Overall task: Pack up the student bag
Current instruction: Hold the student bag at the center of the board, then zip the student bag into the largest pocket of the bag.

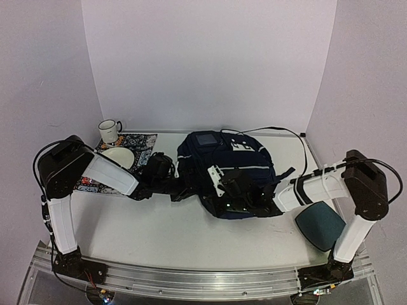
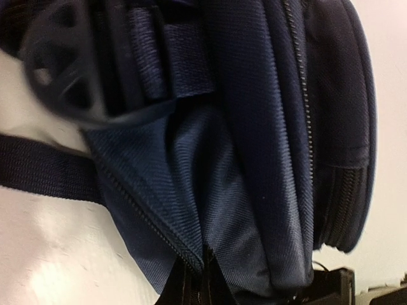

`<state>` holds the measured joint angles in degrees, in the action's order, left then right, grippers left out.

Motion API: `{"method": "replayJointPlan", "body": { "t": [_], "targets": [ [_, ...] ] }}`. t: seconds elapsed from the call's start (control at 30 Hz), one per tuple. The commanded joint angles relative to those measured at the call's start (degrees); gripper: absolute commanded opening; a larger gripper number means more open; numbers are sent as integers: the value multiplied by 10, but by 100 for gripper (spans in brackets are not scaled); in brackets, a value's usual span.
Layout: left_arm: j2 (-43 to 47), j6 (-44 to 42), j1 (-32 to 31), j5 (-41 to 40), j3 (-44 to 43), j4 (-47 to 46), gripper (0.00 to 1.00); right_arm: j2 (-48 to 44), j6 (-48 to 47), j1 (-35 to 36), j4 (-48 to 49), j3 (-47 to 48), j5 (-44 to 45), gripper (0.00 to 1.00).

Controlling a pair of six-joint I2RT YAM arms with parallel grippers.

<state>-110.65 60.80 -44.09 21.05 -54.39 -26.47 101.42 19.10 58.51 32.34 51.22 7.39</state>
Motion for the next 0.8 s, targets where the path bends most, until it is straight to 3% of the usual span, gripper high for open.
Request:
{"method": "replayJointPlan", "body": {
  "t": [0.0,0.2,0.4,0.6,0.77],
  "targets": [
    [6,-42,67,-61,18,1,0,-91,2,11,-125,-40,-11,0],
    [-7,-71,113,-59,7,18,0,-162,4,11,-236,-69,9,0],
    [-1,-78,103,-47,-8,22,0,-179,16,11,-283,-55,-19,0],
    [0,-109,134,-73,-16,51,0,-194,-5,6,-345,-69,93,0],
    [-21,-168,169,-116,-68,131,0,-198,-9,-6,-373,-79,127,0]
  ]
}}
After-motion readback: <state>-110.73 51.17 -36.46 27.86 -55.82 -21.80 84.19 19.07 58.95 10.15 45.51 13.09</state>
